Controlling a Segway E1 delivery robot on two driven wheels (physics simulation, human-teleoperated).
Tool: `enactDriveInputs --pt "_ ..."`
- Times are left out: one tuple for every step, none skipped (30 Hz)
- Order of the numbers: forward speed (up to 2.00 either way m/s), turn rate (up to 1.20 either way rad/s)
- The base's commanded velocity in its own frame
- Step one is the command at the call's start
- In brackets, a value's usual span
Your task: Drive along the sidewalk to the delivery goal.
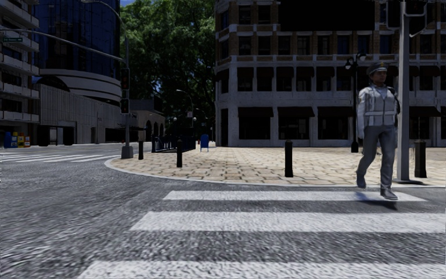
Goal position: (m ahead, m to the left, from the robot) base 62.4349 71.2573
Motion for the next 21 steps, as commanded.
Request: enactDriveInputs --pt "2.00 0.00" --pt "2.00 0.00" --pt "2.00 0.00" --pt "2.00 0.00" --pt "2.00 0.00" --pt "2.00 0.00" --pt "2.00 0.00" --pt "2.00 0.00" --pt "2.00 0.00" --pt "2.00 0.00" --pt "2.00 0.00" --pt "2.00 0.00" --pt "2.00 0.00" --pt "2.00 0.00" --pt "2.00 0.00" --pt "2.00 0.00" --pt "2.00 0.00" --pt "2.00 0.00" --pt "2.00 0.00" --pt "2.00 0.00" --pt "2.00 0.00"
